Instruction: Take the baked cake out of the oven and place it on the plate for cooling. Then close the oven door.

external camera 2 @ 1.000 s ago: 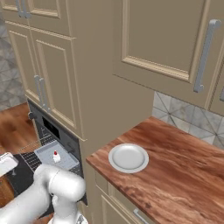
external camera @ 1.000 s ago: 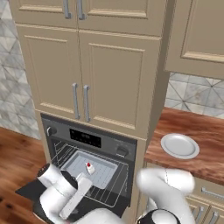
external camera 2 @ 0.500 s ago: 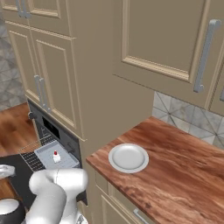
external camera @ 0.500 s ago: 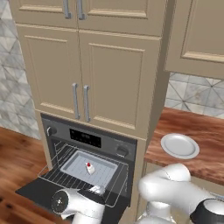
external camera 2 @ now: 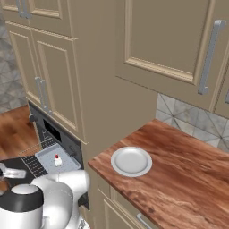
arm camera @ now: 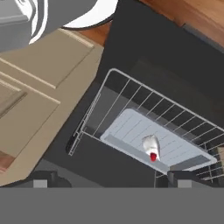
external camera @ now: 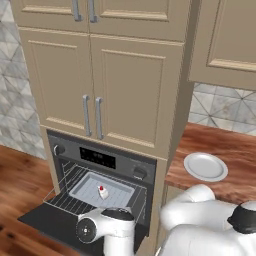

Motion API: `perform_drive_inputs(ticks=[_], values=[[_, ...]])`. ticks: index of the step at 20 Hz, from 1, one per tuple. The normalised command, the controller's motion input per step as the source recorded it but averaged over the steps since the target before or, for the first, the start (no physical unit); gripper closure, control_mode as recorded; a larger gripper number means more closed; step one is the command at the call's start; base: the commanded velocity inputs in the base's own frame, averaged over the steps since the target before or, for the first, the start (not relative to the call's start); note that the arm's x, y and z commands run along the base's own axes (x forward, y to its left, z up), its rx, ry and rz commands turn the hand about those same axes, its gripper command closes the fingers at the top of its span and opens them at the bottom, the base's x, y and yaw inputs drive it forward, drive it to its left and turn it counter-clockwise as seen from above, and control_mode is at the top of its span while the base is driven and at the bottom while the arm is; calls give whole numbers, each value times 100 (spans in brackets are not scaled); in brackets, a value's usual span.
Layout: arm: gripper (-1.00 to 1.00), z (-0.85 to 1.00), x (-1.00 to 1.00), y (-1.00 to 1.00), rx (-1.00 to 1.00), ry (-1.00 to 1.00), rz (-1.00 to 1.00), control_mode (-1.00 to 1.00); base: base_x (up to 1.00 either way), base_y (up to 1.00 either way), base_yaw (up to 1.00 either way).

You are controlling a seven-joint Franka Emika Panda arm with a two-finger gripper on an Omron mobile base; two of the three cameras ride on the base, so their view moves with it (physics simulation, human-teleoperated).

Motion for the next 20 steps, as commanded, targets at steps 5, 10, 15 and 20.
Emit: perform_drive_inputs(ticks=[5,10,15,20], values=[[-100,20,15,22,-6,9,-11,-100,0,0,0],[-100,30,25,42,-25,37,-3,-100,0,0,0],[-100,35,24,11,-13,30,-2,-100,0,0,0],[-100,5,6,-18,0,1,1,-100,0,0,0]])
